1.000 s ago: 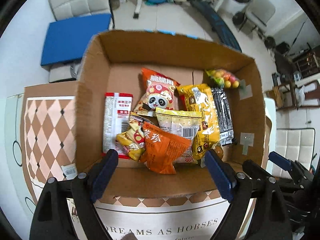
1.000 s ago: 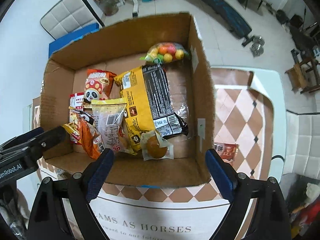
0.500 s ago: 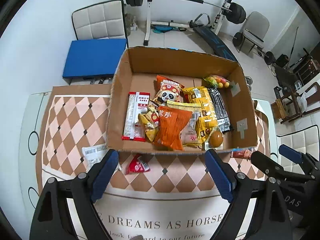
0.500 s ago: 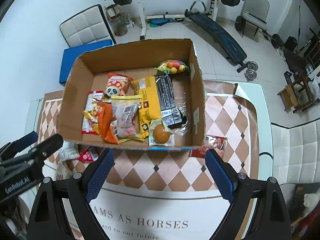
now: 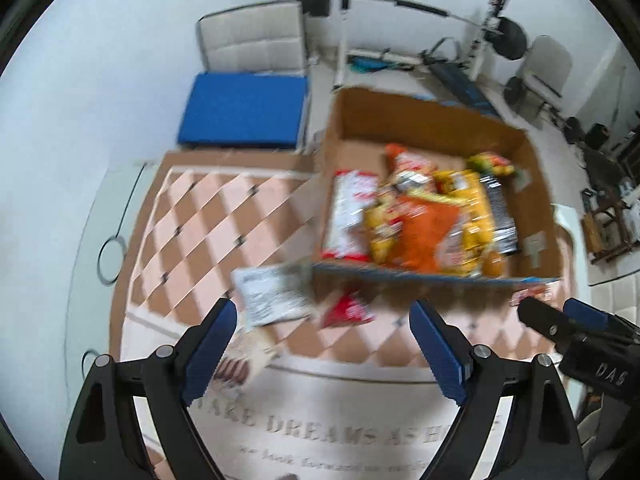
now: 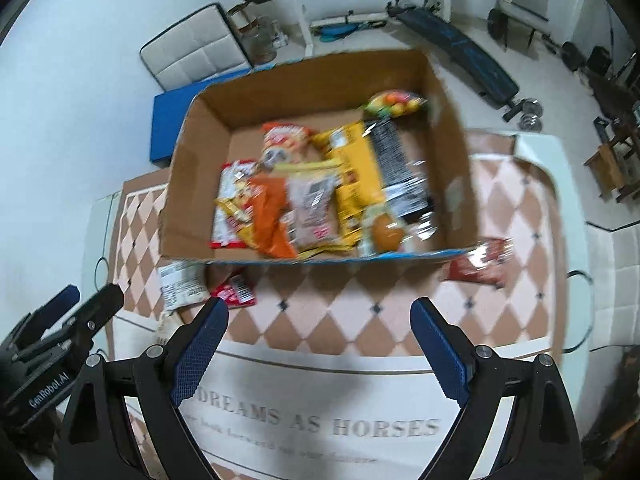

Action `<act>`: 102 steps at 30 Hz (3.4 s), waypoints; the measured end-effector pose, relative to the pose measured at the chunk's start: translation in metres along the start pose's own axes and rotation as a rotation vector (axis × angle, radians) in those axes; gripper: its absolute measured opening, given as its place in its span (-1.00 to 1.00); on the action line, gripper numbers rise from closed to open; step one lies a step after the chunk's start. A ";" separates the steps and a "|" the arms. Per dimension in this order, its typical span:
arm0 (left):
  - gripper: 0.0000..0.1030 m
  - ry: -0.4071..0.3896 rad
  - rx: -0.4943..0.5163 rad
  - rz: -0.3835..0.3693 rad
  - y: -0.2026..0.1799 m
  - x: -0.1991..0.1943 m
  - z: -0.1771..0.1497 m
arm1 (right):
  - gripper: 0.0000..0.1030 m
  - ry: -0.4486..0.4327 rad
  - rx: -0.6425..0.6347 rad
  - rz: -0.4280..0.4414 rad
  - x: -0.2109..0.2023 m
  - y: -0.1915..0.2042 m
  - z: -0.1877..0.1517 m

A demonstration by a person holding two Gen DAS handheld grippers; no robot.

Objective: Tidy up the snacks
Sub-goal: 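Grasp the white Franzzi cookie packet with the left tool while the right tool grasps the red triangular packet, then carry both packets into the box and open both tools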

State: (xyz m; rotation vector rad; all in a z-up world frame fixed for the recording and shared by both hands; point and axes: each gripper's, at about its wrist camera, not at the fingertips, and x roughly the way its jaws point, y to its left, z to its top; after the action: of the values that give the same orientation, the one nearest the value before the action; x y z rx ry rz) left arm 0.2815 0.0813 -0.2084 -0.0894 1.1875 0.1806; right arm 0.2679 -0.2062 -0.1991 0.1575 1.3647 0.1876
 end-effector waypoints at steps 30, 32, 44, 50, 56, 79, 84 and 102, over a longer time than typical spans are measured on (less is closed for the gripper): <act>0.59 0.362 0.070 0.005 0.086 0.174 -0.093 | 0.35 0.237 -0.024 0.064 0.222 0.122 -0.018; 0.44 0.365 0.066 0.001 0.089 0.176 -0.097 | 0.24 0.234 -0.038 0.050 0.223 0.126 -0.019; 0.38 0.361 0.013 -0.024 0.104 0.170 -0.100 | 0.08 0.225 -0.061 0.064 0.219 0.137 -0.028; 0.38 0.383 -0.012 -0.063 0.102 0.159 -0.112 | 0.08 0.215 -0.068 0.089 0.193 0.111 -0.031; 0.40 0.448 0.001 -0.051 0.099 0.177 -0.124 | 0.08 0.271 -0.097 0.075 0.191 0.103 -0.046; 0.23 0.319 -0.104 -0.137 0.083 0.107 -0.105 | 0.07 0.245 -0.078 0.163 0.154 0.093 -0.058; 0.23 0.196 -0.082 -0.228 0.058 0.039 -0.063 | 0.07 0.155 -0.042 0.230 0.085 0.064 -0.042; 0.24 0.213 0.054 -0.279 -0.066 0.094 0.154 | 0.07 -0.050 0.066 0.137 0.034 -0.009 0.135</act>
State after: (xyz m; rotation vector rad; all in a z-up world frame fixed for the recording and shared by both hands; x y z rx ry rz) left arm 0.4685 0.0508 -0.2401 -0.2293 1.3767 -0.1092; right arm 0.4071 -0.2081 -0.2068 0.3098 1.3116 0.2514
